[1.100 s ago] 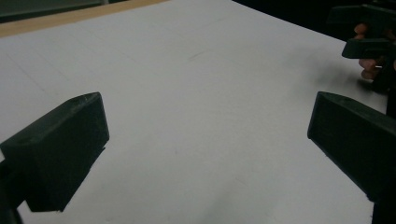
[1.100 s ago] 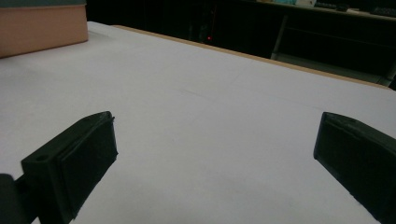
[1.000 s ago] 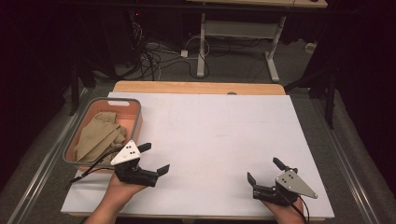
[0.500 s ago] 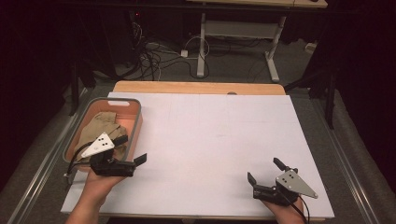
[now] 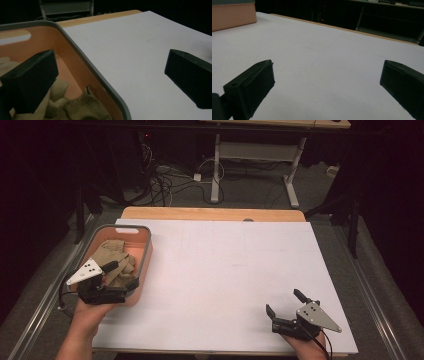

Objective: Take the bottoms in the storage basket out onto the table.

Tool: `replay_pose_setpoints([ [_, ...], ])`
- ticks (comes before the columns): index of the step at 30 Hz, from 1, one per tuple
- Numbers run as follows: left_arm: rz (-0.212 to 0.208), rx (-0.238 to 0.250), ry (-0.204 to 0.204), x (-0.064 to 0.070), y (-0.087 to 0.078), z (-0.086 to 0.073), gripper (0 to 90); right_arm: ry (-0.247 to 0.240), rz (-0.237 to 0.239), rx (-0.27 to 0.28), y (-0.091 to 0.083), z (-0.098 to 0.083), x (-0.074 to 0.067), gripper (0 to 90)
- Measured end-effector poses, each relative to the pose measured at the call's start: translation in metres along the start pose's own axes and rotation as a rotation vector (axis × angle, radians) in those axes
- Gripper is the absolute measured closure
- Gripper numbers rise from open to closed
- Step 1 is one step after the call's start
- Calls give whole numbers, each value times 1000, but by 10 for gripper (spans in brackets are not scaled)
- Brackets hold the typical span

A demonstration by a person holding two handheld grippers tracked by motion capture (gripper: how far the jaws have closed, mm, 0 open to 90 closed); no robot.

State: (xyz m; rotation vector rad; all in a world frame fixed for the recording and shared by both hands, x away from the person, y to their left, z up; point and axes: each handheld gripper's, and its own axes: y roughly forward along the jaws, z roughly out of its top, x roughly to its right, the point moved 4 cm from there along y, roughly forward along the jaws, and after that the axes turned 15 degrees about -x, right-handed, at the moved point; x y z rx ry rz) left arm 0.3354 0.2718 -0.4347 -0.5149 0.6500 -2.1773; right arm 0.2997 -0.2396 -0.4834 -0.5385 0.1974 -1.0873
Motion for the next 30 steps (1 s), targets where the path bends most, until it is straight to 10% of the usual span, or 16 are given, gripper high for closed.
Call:
replay_pose_setpoints([
  [21, 121, 18, -71, -69, -39, -12, 0, 12, -9, -12, -1, -4, 0, 3],
  [30, 141, 2, -123, -75, -51, -31, 0, 10, -8, -21, 0, -5, -2, 3],
])
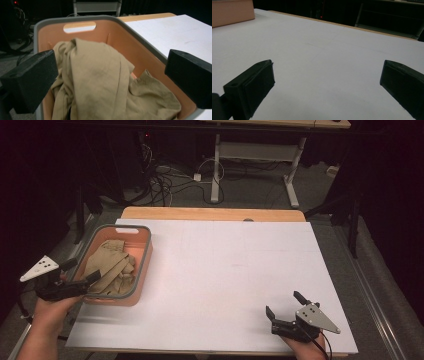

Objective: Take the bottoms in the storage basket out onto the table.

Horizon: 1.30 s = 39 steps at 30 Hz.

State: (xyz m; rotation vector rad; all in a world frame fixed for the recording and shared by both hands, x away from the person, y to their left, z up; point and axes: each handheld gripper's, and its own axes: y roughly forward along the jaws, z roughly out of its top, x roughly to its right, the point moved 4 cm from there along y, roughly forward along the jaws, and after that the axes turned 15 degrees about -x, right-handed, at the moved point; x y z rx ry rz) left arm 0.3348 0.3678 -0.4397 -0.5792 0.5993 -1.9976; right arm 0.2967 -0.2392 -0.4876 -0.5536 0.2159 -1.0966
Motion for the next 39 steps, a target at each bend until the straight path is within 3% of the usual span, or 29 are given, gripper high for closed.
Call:
replay_pose_setpoints([
  [6, 18, -33, -6, 10, 0, -11, 0, 7, -1, -1, -1, -1, 1, 3],
  [13, 51, -74, -7, 20, 12, -9, 0, 22, 18, 5, -2, 0, -1, 3],
  [17, 71, -127, -4, 24, 20, -1, 0, 6, 50, 2, 1, 2, -2, 3],
  [22, 96, -201, 34, 32, 33, 14, 0, -29, 78, 16, 1, 6, -4, 3],
  [26, 94, -201, 30, 34, 41, 31, 0, -40, 94, 26, 1, 6, -6, 3],
  [28, 103, -211, 18, 34, 46, 37, 0, -37, 104, 31, 0, 6, -8, 3],
  [32, 141, -307, -29, 24, 53, 44, 0, -41, 113, 35, 0, 8, -12, 3],
  [39, 154, -422, -30, 7, 60, 50, 0, -48, 119, 28, 1, 7, -15, 3],
])
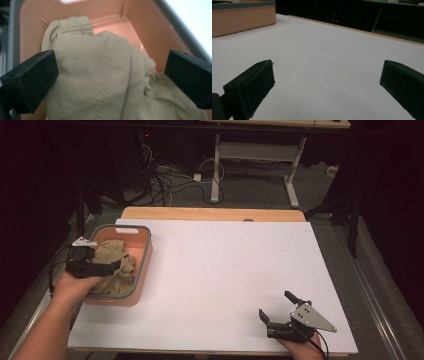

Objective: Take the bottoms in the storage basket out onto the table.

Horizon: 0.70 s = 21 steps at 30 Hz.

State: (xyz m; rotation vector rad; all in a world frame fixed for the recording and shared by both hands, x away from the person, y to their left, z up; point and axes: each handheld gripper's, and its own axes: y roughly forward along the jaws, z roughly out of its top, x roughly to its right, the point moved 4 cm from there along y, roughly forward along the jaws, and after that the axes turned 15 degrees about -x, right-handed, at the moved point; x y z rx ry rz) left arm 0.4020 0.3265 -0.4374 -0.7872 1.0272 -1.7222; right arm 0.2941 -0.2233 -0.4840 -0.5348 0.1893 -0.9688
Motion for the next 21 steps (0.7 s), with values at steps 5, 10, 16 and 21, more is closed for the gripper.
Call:
replay_pose_setpoints([
  [5, -4, -78, -18, -5, 9, 4, 0, 3, 3, 7, 0, 0, -2, 3],
  [10, 1, -177, -28, -7, 18, 7, 0, 6, 3, 7, -1, -1, -1, 3],
  [16, -15, -294, -39, -9, 28, 8, 0, -1, 5, 7, -1, -1, -2, 3],
  [21, -6, -404, -7, -8, 38, 9, 0, -5, 4, 6, -1, -1, -3, 3],
])
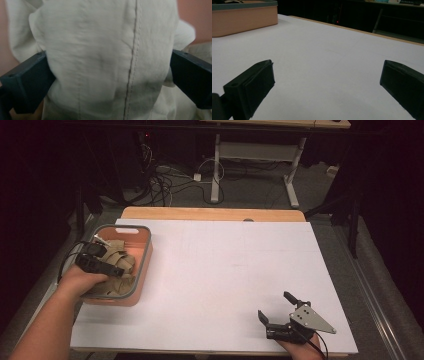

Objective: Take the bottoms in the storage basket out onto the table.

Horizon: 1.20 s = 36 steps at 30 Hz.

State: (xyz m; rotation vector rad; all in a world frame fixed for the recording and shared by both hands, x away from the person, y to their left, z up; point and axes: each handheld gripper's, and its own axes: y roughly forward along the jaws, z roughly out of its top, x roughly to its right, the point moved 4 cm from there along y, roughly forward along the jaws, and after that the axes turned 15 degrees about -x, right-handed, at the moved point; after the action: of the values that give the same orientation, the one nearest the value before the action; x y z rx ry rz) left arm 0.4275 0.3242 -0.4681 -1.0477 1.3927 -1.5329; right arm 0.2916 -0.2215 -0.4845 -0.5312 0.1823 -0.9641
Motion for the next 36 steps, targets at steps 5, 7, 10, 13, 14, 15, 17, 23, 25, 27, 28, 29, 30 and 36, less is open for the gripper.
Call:
replay_pose_setpoints([
  [5, 26, -131, 25, 3, 11, 4, 0, -1, -3, -3, 0, -1, -1, 4],
  [7, 52, -183, 29, 4, 16, 6, 0, -3, -3, -3, 0, -1, -1, 4],
  [10, 95, -257, 47, 6, 23, 7, 0, -3, -2, -5, 0, -1, -1, 3],
  [13, 115, -287, 55, 7, 26, 9, 0, -3, -3, -6, 0, -2, -1, 3],
  [14, 108, -293, 50, 6, 26, 9, 0, -2, -3, -7, 0, -2, -1, 4],
  [15, 102, -303, 46, 6, 27, 9, 0, -2, -3, -8, 0, -2, -1, 3],
  [17, 92, -314, 42, 5, 28, 9, 0, -2, -1, -9, 1, -2, -1, 3],
  [23, 76, -327, 37, 4, 29, 11, 17, -10, 1, -15, 3, -3, -3, 3],
  [25, 70, -312, 31, 3, 28, 11, 59, -10, 2, -18, 3, -3, -3, 3],
  [27, 65, -290, 35, 3, 26, 10, 120, -10, 2, -19, 3, -3, -3, 4],
  [28, 66, -283, 38, 3, 25, 9, 153, -11, 2, -19, 3, -3, -3, 3],
  [29, 64, -275, 42, 3, 24, 9, 179, -13, 2, -19, 4, -4, -3, 3],
  [30, 64, -268, 45, 4, 23, 9, 207, -15, 2, -20, 4, -4, -3, 3],
  [36, 70, -237, 84, 8, 21, 7, 358, -13, 1, -20, 3, -4, -3, 4],
])
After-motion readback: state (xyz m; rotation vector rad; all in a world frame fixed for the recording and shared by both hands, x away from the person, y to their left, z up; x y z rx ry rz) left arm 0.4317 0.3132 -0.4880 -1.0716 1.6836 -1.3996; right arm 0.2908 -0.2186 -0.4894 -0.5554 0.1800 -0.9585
